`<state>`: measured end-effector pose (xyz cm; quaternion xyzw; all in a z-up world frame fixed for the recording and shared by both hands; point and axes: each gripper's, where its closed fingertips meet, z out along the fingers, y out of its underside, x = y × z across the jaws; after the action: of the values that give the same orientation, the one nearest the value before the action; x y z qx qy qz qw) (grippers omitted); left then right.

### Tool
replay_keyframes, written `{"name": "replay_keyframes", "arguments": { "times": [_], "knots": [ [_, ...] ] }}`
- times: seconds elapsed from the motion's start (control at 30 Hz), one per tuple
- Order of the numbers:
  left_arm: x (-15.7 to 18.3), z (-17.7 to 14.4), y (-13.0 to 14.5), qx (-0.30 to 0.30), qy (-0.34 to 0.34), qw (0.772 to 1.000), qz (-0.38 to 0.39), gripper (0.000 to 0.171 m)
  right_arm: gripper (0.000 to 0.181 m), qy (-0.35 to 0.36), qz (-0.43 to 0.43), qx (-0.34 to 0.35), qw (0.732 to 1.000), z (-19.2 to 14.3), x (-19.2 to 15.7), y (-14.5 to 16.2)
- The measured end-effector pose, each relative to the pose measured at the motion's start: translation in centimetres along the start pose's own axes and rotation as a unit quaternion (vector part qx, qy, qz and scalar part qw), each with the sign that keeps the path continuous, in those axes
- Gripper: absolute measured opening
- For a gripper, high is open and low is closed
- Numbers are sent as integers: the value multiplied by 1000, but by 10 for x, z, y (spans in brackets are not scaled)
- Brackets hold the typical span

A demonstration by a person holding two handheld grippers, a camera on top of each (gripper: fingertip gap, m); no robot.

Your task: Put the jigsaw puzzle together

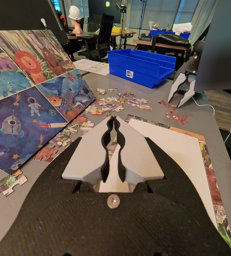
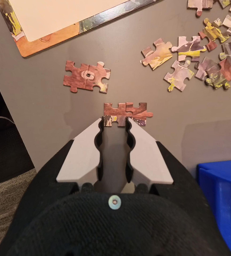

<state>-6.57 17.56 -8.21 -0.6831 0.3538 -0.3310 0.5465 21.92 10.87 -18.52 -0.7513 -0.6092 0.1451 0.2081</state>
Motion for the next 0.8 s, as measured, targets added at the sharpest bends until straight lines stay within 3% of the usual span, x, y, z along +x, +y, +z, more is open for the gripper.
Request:
{"name": "replay_keyframes", "arguments": {
  "times": [0.8],
  "knots": [
    [0, -1, -1, 2, 0, 1000, 2, 0, 29, 19, 16, 2, 1000, -5, -2, 3]
  ]
}}
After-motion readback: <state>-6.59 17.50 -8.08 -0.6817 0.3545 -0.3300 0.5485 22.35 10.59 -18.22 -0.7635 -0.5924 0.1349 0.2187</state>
